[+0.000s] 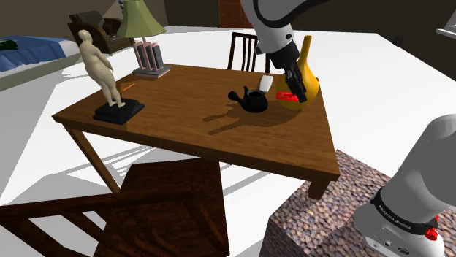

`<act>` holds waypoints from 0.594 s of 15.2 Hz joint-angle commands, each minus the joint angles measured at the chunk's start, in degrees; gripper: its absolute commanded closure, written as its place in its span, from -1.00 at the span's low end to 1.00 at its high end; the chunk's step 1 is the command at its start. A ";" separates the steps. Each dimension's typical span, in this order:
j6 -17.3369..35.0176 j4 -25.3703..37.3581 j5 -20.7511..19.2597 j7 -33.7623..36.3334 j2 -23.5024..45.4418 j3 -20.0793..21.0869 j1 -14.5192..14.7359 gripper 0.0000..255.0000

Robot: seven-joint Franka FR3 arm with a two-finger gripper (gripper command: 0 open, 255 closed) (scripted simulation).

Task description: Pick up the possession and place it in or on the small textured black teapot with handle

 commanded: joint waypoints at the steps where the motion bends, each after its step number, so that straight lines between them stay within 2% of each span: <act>1: -0.25 4.49 -0.92 -0.96 4.08 -0.53 -0.55 1.00; 9: -4.21 26.89 -3.80 -5.07 21.79 -2.21 -2.20 1.00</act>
